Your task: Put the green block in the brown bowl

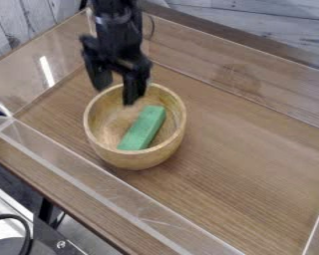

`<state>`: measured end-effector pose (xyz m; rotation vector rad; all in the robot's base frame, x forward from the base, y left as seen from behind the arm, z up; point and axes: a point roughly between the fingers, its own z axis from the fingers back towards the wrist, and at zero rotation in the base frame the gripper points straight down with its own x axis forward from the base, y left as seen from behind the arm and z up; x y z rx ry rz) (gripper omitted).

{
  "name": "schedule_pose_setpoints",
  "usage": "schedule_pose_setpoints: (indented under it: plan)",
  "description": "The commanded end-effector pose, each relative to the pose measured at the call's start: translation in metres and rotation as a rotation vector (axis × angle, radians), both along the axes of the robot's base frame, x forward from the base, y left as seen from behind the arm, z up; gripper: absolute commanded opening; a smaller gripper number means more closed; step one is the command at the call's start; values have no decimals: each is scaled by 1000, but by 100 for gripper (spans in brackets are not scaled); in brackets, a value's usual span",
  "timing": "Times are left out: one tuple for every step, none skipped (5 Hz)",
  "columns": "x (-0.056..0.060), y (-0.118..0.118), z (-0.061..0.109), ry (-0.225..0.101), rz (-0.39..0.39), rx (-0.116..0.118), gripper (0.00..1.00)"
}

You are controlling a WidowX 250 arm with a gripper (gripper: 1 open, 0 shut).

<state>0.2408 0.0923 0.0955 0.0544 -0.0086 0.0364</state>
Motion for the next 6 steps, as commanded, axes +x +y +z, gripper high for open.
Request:
schedule_pose_setpoints:
  plan:
    - [21, 4, 57, -126, 13, 66, 100]
    - [14, 9, 38, -83, -15, 42, 100]
    - [8, 12, 19, -38, -47, 10, 100]
    - [10, -1, 36, -57, -40, 57, 100]
    - [13, -12, 48, -81, -41, 97, 100]
    - [19, -22, 50, -87, -43, 144, 100]
